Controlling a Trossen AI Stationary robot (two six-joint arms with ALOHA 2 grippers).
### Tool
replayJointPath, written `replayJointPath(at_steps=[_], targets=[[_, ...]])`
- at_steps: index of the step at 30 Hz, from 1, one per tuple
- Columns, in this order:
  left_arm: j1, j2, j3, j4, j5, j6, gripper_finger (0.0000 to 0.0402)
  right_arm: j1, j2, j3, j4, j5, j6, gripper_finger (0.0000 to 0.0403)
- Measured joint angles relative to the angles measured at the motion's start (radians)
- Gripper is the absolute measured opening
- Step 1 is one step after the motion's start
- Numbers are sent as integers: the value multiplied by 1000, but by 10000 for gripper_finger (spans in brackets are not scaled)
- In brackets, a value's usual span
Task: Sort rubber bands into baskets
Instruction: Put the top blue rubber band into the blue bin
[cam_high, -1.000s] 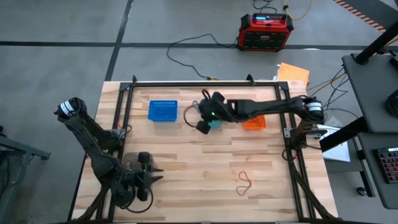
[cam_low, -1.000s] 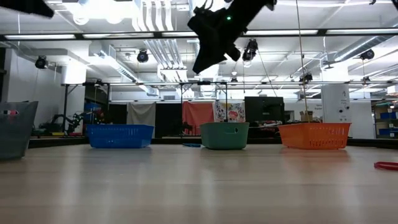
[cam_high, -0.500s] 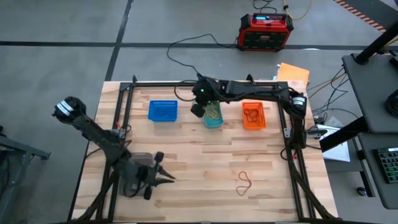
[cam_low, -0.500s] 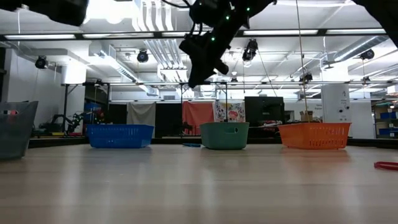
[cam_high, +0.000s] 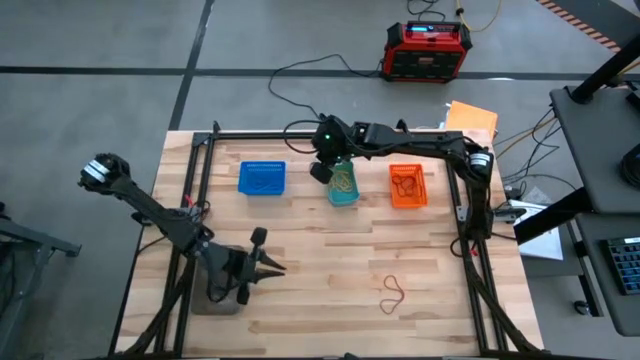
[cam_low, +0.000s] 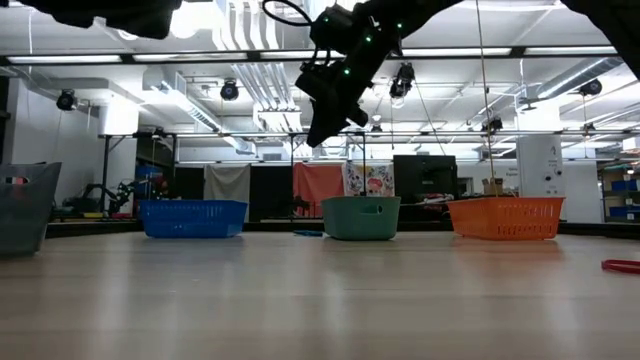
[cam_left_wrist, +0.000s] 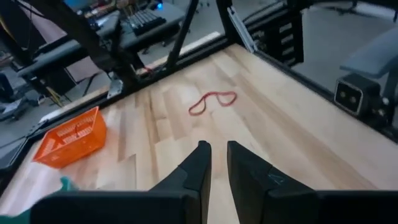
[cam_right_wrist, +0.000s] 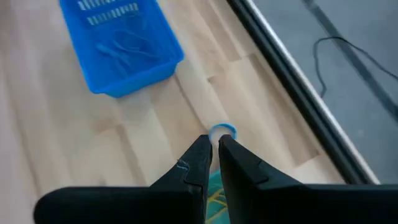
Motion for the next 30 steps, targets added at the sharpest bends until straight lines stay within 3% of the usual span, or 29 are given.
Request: replayJointPath(at_steps=[4, 9, 12, 18, 25, 30], targets=[[4, -101, 8, -132, 0, -2, 36, -4, 0, 0, 2, -8, 10, 27], [15, -211, -10, -173, 1, -1, 36, -20, 0, 0, 59, -7, 22, 27], [16, -257, -48, -153, 7, 1, 36, -26, 0, 0, 108, -7, 18, 27], [22, -284, -158, 36, 14, 27, 36, -25, 1, 0, 148, -7, 5, 27], [74, -288, -173, 53, 16, 73, 36, -12, 2, -1, 122, -9, 41, 27], [174, -304, -174, 52, 140, 73, 36, 17, 2, -13, 120, -9, 42, 27]])
